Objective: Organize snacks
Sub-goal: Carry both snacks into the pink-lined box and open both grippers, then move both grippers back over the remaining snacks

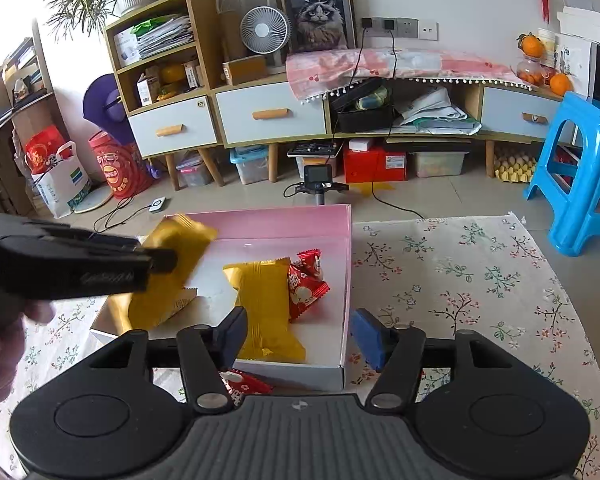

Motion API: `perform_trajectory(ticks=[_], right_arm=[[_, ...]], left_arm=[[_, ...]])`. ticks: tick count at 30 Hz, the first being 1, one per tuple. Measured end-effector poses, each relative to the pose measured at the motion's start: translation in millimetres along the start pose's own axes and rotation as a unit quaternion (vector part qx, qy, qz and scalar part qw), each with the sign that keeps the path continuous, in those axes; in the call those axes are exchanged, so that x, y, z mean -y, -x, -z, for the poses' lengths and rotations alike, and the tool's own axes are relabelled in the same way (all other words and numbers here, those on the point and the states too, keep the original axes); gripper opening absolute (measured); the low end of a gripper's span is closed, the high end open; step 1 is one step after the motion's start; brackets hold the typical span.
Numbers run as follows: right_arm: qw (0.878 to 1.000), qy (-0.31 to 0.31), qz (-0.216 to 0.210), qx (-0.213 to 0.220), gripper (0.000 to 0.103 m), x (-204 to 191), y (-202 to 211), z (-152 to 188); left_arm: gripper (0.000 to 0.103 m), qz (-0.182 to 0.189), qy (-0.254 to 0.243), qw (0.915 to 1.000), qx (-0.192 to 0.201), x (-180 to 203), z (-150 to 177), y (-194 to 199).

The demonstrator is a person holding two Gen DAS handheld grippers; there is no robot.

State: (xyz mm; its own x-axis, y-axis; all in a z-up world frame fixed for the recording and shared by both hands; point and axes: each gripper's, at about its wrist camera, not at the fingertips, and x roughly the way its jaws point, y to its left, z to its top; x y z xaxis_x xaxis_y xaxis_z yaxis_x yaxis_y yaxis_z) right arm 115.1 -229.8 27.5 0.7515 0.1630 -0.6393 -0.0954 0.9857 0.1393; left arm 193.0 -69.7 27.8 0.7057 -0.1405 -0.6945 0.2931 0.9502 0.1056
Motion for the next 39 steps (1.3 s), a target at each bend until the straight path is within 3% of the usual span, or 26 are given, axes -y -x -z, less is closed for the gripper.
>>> perform_trajectory(ticks=[1,2,18,20,24,29,39], right_arm=[[1.0,0.002,0.0,0.0,0.054,-1.0,0.5,0.4],[1.0,0.003,0.0,0.0,0.057,-1.6,0.8,0.6],[0.999,0.031,-0.009,0.006,0.081,-13.1,29.6,6.4],[0.999,0.036,-0.011,0.008,0.084,-14.5,35.9,8.6],[0.999,0.041,-0.017,0.01,0.09,-16.1,45.6,14.5],[0.998,0.062,-0.023,0.006,0.091,-18.1,52.0,28.5],[0.992,0.117,-0.034,0.015,0.093,-19.6,64.8,62.3]], left_arm=[[0.059,0.002,0.004,1.0,0.0,-1.6,2.0,2.0],[0.062,0.006,0.006,1.0,0.0,-3.3,4.5,4.4],[0.084,0.02,0.007,0.9997,-0.011,-25.0,45.9,54.7],[0.09,0.022,0.01,0.9996,-0.012,-26.9,52.1,62.0],[0.093,0.029,0.015,0.9993,-0.017,-29.5,66.7,74.5],[0.097,0.042,0.017,0.9989,-0.016,-31.5,92.9,87.2],[0.097,0.049,-0.031,0.9979,-0.03,-21.2,149.2,100.3]])
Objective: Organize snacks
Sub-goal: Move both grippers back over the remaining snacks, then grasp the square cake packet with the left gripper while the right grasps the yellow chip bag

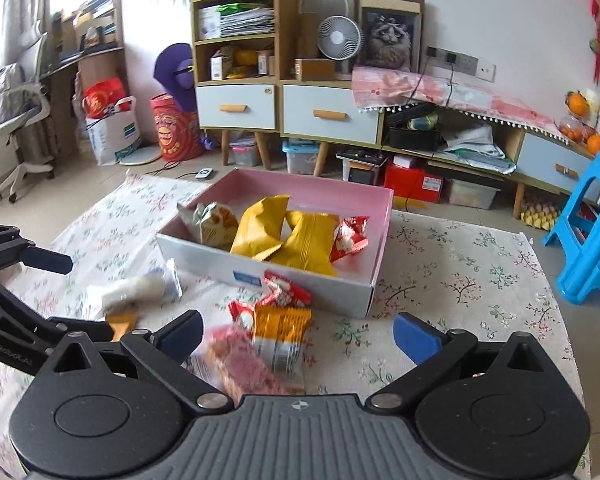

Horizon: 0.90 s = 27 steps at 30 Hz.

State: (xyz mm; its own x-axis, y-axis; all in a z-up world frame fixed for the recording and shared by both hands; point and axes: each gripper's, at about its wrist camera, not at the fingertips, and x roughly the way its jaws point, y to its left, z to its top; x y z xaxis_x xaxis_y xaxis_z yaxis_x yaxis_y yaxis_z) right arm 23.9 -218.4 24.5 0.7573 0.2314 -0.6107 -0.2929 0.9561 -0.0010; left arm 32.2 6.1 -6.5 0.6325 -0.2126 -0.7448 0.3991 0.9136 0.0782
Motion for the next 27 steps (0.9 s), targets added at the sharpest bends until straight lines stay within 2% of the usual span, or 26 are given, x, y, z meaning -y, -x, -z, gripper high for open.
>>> perform_trajectory(ticks=[8,15,22,27], right_arm=[[1.0,0.013,-0.002,-0.016,0.093,4.5,5.3,27.2],[0.999,0.039,0.004,-0.02,0.093,7.8,14.1,50.6],[0.998,0.046,0.012,-0.049,0.093,16.2,8.3,80.1],[0.995,0.058,0.009,-0.079,0.093,16.7,-6.2,95.6]], left_arm=[[0.097,0.013,-0.016,0.9998,-0.004,13.3,36.5,8.8],[0.097,0.027,0.012,0.9996,0.0,17.2,63.7,12.8],[0.097,0.028,0.027,0.9992,-0.005,26.5,95.1,6.9],[0.097,0.022,0.035,0.9989,0.022,32.1,109.5,8.7]])
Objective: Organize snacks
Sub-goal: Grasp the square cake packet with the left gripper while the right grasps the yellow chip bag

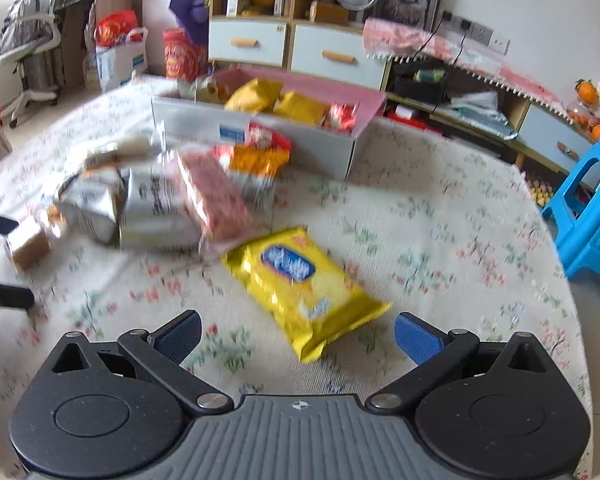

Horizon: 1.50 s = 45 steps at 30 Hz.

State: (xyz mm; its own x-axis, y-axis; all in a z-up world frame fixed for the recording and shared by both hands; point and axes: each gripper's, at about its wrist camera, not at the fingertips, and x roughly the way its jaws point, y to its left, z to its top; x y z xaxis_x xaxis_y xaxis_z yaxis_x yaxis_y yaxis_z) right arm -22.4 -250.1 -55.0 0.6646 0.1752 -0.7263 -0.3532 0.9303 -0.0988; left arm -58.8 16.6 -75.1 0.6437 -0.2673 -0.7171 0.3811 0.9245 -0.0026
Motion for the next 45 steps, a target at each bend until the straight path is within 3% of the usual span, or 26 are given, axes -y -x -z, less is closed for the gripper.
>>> perform_trajectory(ticks=[9,12,23,28,31,33,36,45], right_arm=[[0.998,-0.028,-0.052,0.025,0.093,20.1,-12.4,2.7],[0.997,-0.021,-0.06,0.031,0.093,22.9,-14.6,1.0],[0.998,0.0,-0.06,0.035,0.092,26.8,-26.5,-14.1],[0.997,0.034,-0.05,0.049,0.088,20.2,-25.0,-16.7],[0.996,0.043,-0.061,0.053,0.075,17.4,-22.8,-19.5],[0.995,0.054,-0.067,0.056,0.053,13.0,-20.3,-21.9],[0.994,0.075,-0.063,0.056,0.039,3.3,-17.7,-24.4],[0.995,0.056,-0.072,0.048,0.036,1.4,-8.1,-26.7]], left_arm=[[0.093,-0.011,0.028,0.9995,0.013,-4.7,-0.5,-0.3],[0.085,-0.019,0.035,0.9991,0.016,-6.6,-2.2,0.3],[0.039,-0.027,0.048,0.9982,0.022,-10.4,-7.5,2.0],[0.032,-0.02,0.043,0.9987,0.018,-8.5,-7.9,3.9],[0.032,-0.016,0.047,0.9987,0.012,-9.2,-9.6,4.4],[0.032,-0.014,0.049,0.9987,0.008,-9.6,-10.1,5.0],[0.032,-0.012,0.051,0.9986,0.004,-9.9,-9.8,6.3],[0.032,-0.001,0.07,0.9975,-0.011,-15.4,-16.8,14.0]])
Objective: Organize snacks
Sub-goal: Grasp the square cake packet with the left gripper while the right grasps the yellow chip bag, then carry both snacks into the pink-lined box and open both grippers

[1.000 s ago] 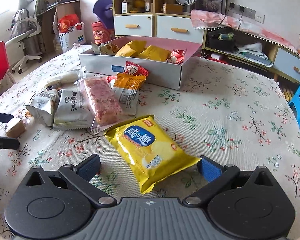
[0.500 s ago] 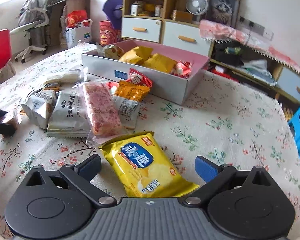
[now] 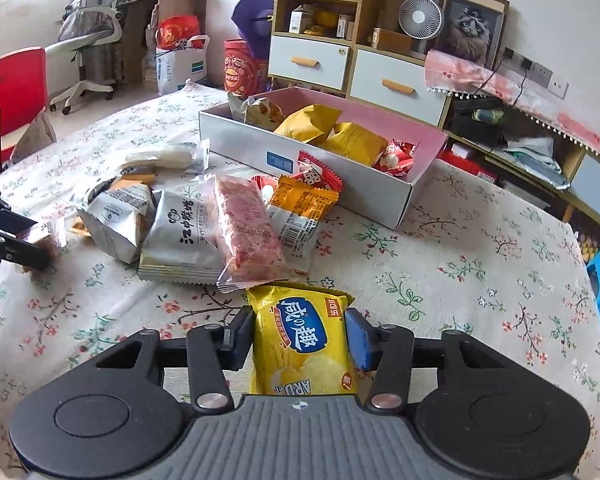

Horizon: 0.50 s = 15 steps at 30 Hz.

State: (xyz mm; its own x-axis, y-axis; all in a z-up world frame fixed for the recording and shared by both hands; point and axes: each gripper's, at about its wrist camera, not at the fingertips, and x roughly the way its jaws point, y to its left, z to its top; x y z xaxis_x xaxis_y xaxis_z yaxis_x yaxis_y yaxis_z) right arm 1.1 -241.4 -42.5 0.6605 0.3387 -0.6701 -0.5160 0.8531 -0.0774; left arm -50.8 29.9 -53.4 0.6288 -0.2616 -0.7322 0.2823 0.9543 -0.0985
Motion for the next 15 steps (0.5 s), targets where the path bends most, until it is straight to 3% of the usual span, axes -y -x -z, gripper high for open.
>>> perform_trajectory(ticks=[15], right_arm=[[0.999,-0.031,-0.03,0.014,0.032,-7.6,24.5,-13.7]], left_arm=[[0.032,0.025,0.005,0.9995,0.02,-0.5,-29.1,20.1]])
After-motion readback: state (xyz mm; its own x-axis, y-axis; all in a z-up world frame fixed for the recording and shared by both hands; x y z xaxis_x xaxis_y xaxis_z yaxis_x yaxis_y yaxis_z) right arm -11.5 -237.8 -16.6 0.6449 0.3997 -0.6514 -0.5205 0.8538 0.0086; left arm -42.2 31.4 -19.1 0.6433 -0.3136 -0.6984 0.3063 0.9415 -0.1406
